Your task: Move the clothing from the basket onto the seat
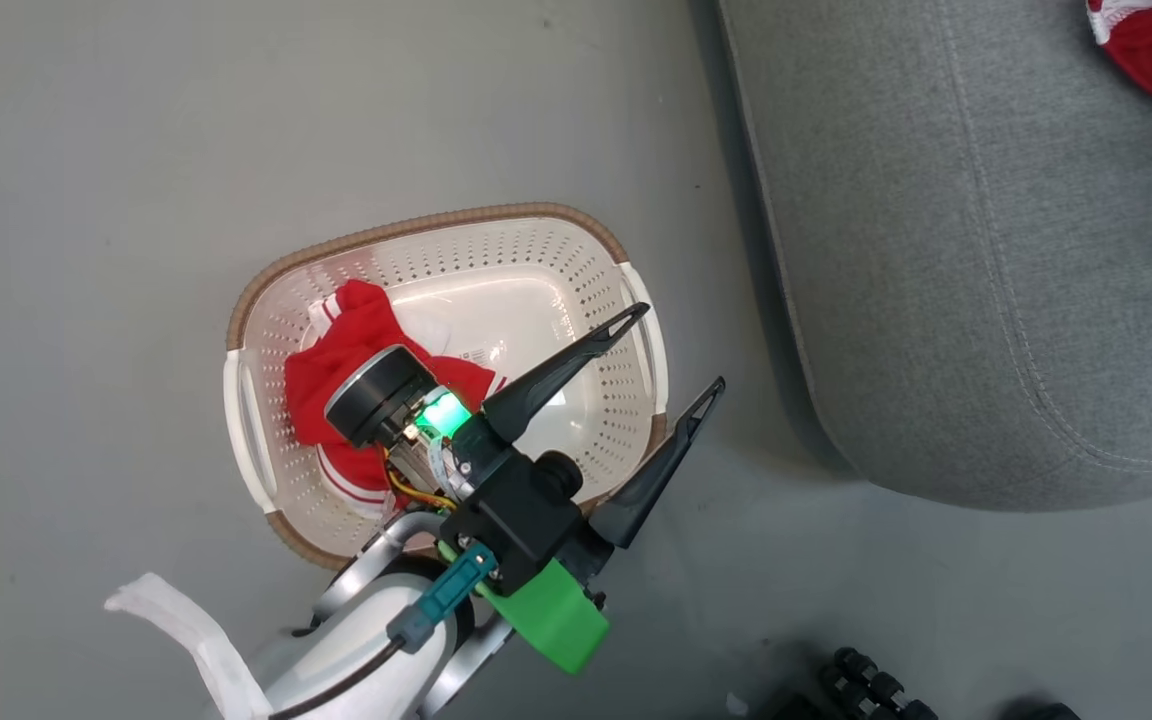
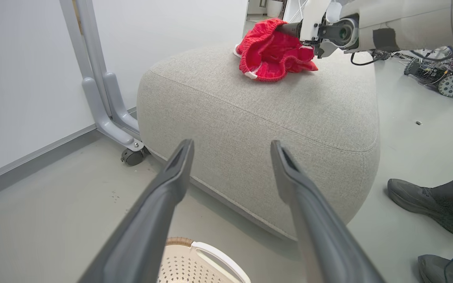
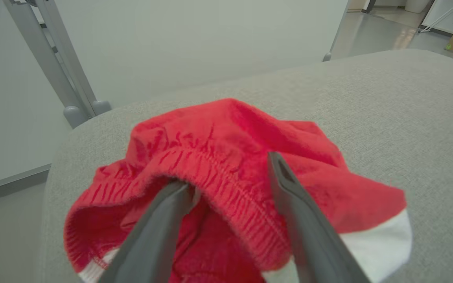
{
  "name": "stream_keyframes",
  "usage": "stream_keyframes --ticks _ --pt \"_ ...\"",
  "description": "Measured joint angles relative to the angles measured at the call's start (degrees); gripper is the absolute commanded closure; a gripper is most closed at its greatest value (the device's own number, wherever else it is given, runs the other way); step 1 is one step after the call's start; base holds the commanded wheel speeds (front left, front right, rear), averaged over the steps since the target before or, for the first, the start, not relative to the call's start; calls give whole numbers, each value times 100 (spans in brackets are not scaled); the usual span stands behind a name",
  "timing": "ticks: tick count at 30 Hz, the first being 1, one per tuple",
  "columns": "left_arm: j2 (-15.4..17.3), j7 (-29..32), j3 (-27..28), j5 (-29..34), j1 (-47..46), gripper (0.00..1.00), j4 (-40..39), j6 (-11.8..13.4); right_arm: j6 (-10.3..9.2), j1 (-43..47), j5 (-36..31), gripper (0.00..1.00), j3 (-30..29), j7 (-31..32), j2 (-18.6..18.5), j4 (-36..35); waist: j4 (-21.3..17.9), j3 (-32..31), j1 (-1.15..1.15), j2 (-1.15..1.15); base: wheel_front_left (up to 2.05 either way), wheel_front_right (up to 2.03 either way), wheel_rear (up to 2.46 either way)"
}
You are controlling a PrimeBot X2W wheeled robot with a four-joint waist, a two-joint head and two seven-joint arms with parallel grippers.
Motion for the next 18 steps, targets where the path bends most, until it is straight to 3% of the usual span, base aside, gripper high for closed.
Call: stream_keyframes --ticks 7,12,18 --pt "5 -203 26 -24 2 0 202 70 0 1004 -207 0 -571 -5 253 -724 158 -66 0 0 0 0 0" --pt "1 -567 131 -177 199 0 323 201 0 1919 -457 0 -817 -5 638 -1612 167 -377 -1 0 0 0 0" --pt "23 -828 410 -335 560 0 595 554 0 2955 -769 0 -800 -5 1117 -2884 195 -854 -1 0 0 0 0"
